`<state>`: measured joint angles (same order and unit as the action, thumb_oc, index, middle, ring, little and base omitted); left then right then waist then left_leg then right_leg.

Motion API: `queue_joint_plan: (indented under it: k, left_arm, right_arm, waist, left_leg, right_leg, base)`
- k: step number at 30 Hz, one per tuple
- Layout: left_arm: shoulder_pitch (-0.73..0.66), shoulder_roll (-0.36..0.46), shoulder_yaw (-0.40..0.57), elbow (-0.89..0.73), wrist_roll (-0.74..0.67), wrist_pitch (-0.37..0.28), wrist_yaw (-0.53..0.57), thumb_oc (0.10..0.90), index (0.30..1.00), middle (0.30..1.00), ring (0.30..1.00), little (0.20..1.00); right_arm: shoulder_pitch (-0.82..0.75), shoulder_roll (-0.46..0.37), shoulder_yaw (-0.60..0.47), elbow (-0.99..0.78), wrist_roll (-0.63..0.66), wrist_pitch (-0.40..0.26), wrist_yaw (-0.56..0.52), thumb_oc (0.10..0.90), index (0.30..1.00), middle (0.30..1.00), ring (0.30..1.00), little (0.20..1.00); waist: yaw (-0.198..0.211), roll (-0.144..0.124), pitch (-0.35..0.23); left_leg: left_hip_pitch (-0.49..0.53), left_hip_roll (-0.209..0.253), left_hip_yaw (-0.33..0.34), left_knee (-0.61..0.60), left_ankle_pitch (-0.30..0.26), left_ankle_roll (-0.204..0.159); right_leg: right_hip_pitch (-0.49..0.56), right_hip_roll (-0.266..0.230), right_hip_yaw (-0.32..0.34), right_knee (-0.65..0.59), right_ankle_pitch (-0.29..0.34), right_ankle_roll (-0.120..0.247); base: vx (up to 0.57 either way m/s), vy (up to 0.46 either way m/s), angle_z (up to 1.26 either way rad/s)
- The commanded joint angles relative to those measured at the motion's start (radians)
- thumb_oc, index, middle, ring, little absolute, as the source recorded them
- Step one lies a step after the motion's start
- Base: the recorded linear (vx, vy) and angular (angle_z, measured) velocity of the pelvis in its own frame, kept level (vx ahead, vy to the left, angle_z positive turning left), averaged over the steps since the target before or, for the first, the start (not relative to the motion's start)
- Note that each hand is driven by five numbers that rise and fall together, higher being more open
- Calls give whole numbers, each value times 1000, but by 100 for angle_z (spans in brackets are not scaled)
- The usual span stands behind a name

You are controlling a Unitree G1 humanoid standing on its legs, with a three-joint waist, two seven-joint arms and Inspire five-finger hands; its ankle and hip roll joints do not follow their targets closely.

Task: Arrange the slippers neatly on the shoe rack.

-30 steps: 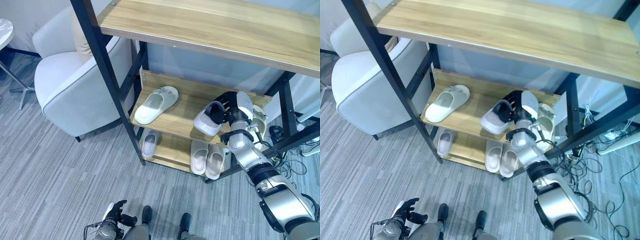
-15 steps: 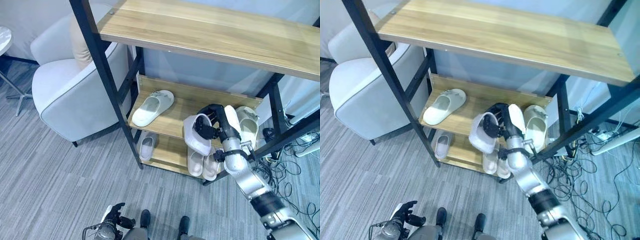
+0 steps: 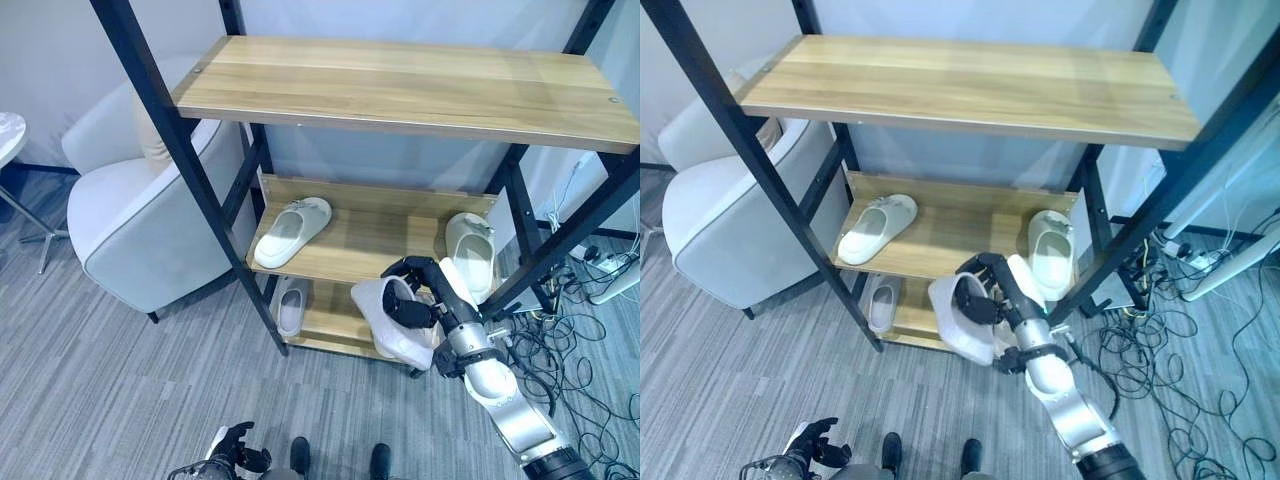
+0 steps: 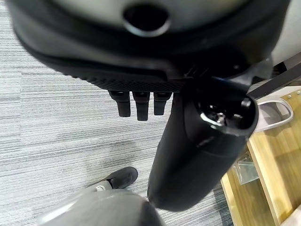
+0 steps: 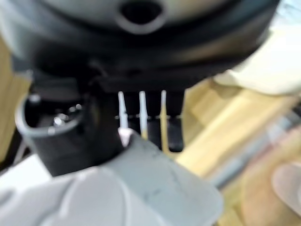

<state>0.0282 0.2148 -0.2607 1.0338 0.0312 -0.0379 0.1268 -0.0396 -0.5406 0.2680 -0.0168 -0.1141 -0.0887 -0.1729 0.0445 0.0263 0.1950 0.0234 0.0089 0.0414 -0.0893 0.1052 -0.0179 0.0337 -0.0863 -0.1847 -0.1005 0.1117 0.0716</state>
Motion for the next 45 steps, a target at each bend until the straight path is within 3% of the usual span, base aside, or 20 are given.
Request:
queue_joint_plan:
  k: [1, 6, 11, 16, 21, 28, 30, 31, 32, 33, 35, 37, 39, 42, 44, 45]
  left_arm:
    - [-20, -30, -47, 34, 21, -20, -22, 800, 900, 900, 900, 900]
    - [-31, -38, -62, 35, 30, -30, -33, 800, 900, 900, 900, 900]
    - [-44, -41, -75, 43, 30, -29, -29, 800, 900, 900, 900, 900]
    - [-47, -39, -72, 41, 31, -29, -26, 800, 900, 900, 900, 900]
    - [-56, -25, -63, 44, 26, -31, -18, 800, 900, 900, 900, 900]
    - [-48, 2, -22, 41, -4, -29, -5, 800, 900, 900, 900, 900]
    - [-44, 11, -12, 44, -6, -30, -2, 800, 900, 900, 900, 900]
    - [-43, 15, -8, 41, -9, -29, -1, 800, 900, 900, 900, 900]
    - [-39, 16, -2, 34, -16, -30, -2, 800, 900, 900, 900, 900]
    - [-39, 17, -4, 33, -15, -31, -6, 800, 900, 900, 900, 900]
    - [-40, 14, -7, 41, -2, -30, -16, 800, 900, 900, 900, 900]
    - [-38, 9, -10, 31, 17, -34, -17, 800, 900, 900, 900, 900]
    - [-30, -3, -17, 16, 12, -38, -17, 800, 900, 900, 900, 900]
    - [-32, -16, -33, -1, 12, -38, -19, 800, 900, 900, 900, 900]
    - [-26, -21, -33, 5, 15, -35, -18, 800, 900, 900, 900, 900]
    - [-21, -24, -27, 8, 10, -33, -13, 800, 900, 900, 900, 900]
  right_arm:
    - [-53, -57, -61, -179, 55, -137, 1, 400, 300, 300, 300, 300]
    - [-27, -68, -56, -161, 93, -142, 41, 400, 300, 300, 300, 300]
    - [-36, -64, -56, -133, 110, -138, 39, 400, 300, 300, 300, 300]
    - [-36, -65, -62, -121, 103, -133, 45, 400, 300, 300, 300, 300]
    - [-66, -39, -42, -105, 86, -121, 52, 400, 300, 300, 300, 300]
    - [-99, 1, 8, -87, 50, -111, 66, 400, 300, 300, 300, 300]
    - [-94, 10, 18, -80, 40, -115, 68, 400, 300, 300, 300, 300]
    - [-90, 9, 19, -84, 35, -115, 70, 400, 300, 300, 300, 300]
    - [-79, 3, 10, -91, 31, -118, 67, 400, 300, 300, 300, 300]
    - [-76, 1, 7, -89, 33, -120, 66, 400, 300, 300, 300, 300]
    - [-71, 3, 6, -80, 33, -122, 59, 400, 300, 300, 300, 300]
    - [-47, -6, -3, -93, 22, -127, 56, 400, 300, 300, 300, 300]
    - [-38, -23, -18, -96, 17, -130, 43, 400, 300, 300, 300, 300]
    - [-30, -32, -33, -92, 22, -120, 35, 400, 300, 300, 300, 300]
    - [-20, -29, -37, -83, 21, -112, 34, 400, 300, 300, 300, 300]
    - [-9, -28, -37, -81, 17, -109, 36, 400, 300, 300, 300, 300]
  waist:
    - [0, -16, 9]
    - [-4, -23, 31]
    - [-14, -35, 38]
    - [-24, -26, 26]
    - [-21, -32, 18]
    - [-4, -34, 44]
    - [2, -34, 54]
    - [-3, -37, 56]
    - [-14, -44, 53]
    - [-13, -47, 55]
    - [-6, -57, 51]
    - [-13, -59, 47]
    - [-6, -58, 52]
    - [-9, -49, 69]
    - [-10, -48, 62]
    - [-14, -49, 53]
  left_leg:
    - [-99, 13, -70, 150, -90, -64]
    - [-164, 12, -74, 258, -113, -81]
    - [-179, 73, -77, 214, -90, -82]
    - [-151, 75, -121, 172, -102, -82]
    - [-149, 30, -73, 191, -147, -37]
    - [-143, 14, -17, 191, -166, 12]
    - [-134, 13, -9, 182, -164, 19]
    - [-126, 6, -14, 172, -161, 24]
    - [-114, -18, -26, 154, -156, 34]
    - [-107, -27, -30, 148, -157, 35]
    - [-111, -45, -34, 159, -165, 30]
    - [-119, -59, -45, 196, -173, 15]
    - [-142, -62, -33, 261, -182, -10]
    - [-203, -38, -16, 382, -181, -47]
    - [-207, -19, -13, 379, -189, -47]
    - [-199, 21, -8, 339, -177, -48]
  right_leg:
    - [54, 41, 0, 18, -179, -9]
    - [61, 33, -3, 14, -172, -16]
    - [62, 20, 0, 21, -171, -1]
    - [47, 5, 25, 36, -181, 14]
    - [0, -66, 83, 108, -174, 46]
    - [-125, -93, 93, 270, -152, 80]
    - [-157, -77, 75, 305, -151, 76]
    - [-171, -41, 90, 316, -156, 66]
    - [-192, 38, 124, 287, -159, 45]
    - [-187, 62, 119, 268, -162, 32]
    - [-158, 52, 64, 207, -158, 14]
    - [-131, 76, 110, 172, -165, -3]
    - [-95, 55, 78, 134, -152, -7]
    - [-54, 40, 56, 95, -149, -16]
    - [-27, 35, 47, 71, -151, -14]
    - [-15, 25, 39, 61, -152, -7]
  base:
    - [-101, -51, 17]
    - [-19, -16, 17]
    - [57, 105, -2]
    - [74, 173, -15]
    - [75, 279, -17]
    - [-18, 164, -42]
    - [-13, 90, -22]
    - [28, 78, -33]
    - [44, 52, -28]
    - [47, 27, -15]
    - [36, -56, 7]
    - [55, -81, 19]
    - [20, -57, 66]
    - [-17, -10, 52]
    - [58, 39, 19]
    - [103, 91, 2]
